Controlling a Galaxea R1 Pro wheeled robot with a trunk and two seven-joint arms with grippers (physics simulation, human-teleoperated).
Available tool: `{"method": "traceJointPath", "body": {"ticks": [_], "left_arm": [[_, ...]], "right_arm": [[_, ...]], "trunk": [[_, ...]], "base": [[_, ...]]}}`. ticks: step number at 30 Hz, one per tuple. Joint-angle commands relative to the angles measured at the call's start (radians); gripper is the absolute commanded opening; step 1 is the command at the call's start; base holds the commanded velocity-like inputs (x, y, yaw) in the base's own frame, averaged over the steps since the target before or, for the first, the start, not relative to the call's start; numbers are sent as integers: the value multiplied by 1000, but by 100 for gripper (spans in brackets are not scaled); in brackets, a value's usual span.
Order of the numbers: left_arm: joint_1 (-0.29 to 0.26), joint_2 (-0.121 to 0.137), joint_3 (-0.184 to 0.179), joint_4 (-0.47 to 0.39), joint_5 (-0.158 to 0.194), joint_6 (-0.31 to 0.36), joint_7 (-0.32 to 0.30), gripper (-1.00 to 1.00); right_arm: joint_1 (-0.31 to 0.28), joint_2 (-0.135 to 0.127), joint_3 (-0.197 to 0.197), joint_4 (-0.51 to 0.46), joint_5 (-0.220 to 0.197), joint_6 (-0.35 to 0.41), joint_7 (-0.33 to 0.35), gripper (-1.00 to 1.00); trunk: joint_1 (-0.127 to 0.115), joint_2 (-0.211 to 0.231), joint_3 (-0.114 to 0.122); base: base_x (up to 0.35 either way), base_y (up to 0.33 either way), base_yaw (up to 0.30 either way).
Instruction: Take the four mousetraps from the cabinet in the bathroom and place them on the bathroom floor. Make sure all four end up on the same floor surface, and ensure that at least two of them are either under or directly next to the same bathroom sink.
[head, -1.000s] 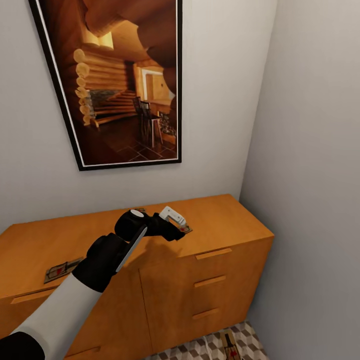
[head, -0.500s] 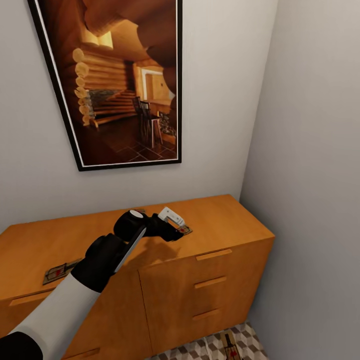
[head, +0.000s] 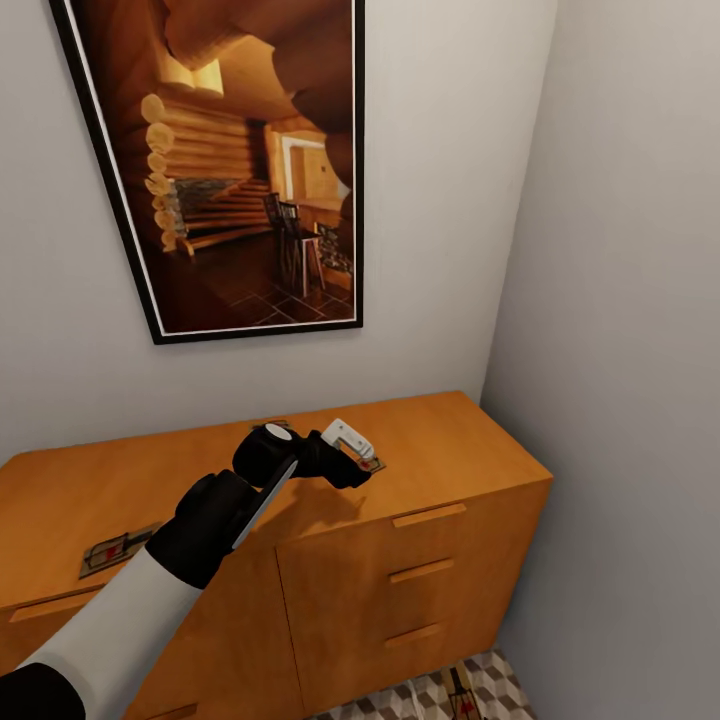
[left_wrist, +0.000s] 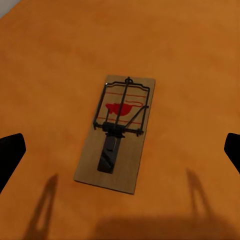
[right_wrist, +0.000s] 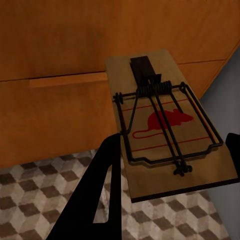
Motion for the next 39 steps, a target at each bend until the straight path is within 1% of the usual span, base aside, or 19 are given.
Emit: {"method": "traceJointPath", "body": {"ticks": [1, 8, 14, 22, 26, 27, 30, 33, 39], "left_arm": [[-1, 1, -1, -1, -1, 4, -2, 100], [-1, 2, -2, 2, 0, 3, -2, 100], [-1, 2, -3, 18, -1, 1, -2, 100], [-1, 2, -3, 43, -1, -37, -2, 100], [-1, 2, -4, 50, -1, -39, -2, 100], [-1, 1, -7, 54, -1, -40, -2, 100], [-1, 0, -53, 77, -1, -44, -1, 100], [-1, 0, -88, 89, -2, -50, -1, 100], [-1, 0, -101, 96, -3, -53, -1, 100]], "right_arm": [[-1, 0, 2, 1, 8, 0, -10, -100], [-1, 0, 2, 1, 8, 0, -10, -100], [-1, 0, 2, 1, 8, 2, -10, -100], [-1, 0, 2, 1, 8, 3, -10, -100], [-1, 0, 2, 1, 8, 3, -10, -100], [-1, 0, 2, 1, 8, 3, -10, -100], [-1, 0, 2, 1, 8, 3, -10, -100], [-1, 0, 2, 1, 8, 3, -10, -100], [-1, 0, 2, 1, 8, 3, -10, -100]], "trunk": [[0, -1, -1], [0, -1, -1], [0, -1, -1], [0, -1, -1], [0, -1, -1], [0, -1, -1], [0, -1, -1], [0, -1, -1], [0, -1, -1]], "base": [[2, 0, 0], [4, 0, 0], [139, 0, 0], [35, 0, 0], [1, 0, 0], [0, 0, 0], [0, 0, 0], [0, 0, 0], [0, 0, 0]]}}
